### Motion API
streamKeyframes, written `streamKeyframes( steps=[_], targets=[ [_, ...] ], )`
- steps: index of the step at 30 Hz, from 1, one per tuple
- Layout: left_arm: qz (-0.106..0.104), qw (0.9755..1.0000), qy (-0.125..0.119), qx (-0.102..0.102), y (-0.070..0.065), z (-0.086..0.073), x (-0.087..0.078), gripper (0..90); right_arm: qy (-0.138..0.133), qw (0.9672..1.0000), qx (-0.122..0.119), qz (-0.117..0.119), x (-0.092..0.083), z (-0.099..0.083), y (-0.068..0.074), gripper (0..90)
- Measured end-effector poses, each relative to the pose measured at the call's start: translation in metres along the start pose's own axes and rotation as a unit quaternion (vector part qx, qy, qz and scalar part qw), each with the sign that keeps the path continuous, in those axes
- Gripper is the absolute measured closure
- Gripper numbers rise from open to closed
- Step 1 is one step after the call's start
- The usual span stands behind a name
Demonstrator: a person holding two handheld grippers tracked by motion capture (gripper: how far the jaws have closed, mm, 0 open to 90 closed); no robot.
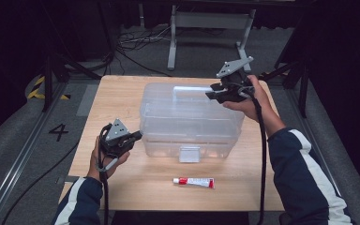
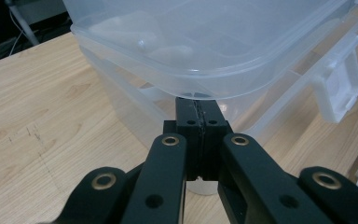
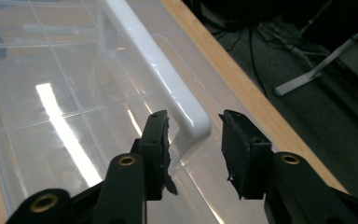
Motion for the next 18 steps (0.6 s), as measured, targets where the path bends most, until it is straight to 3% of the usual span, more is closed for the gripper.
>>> streamKeyframes(
  steps=[10, 18],
  targets=[
    [0.002, 1.0, 0.0, 0.004, -0.001, 0.001, -0.001, 89.9, -0.045, 0.9986, -0.002, -0.029, -0.035, -0.014, -0.004, 57.8],
    [0.001, 0.9999, -0.001, 0.01, -0.001, 0.003, -0.004, 89.8, -0.074, 0.9953, 0.005, -0.062, -0.066, -0.058, -0.011, 56.0]
  ],
)
Point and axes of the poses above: each handheld gripper's, and its own axes: x roughly forward along the jaws, z roughly out of its top, y roughly to its left, the point moved 9 cm from there along x, roughly forward along the jaws, and after that the axes turned 13 degrees about -x, right-handed, at the moved point
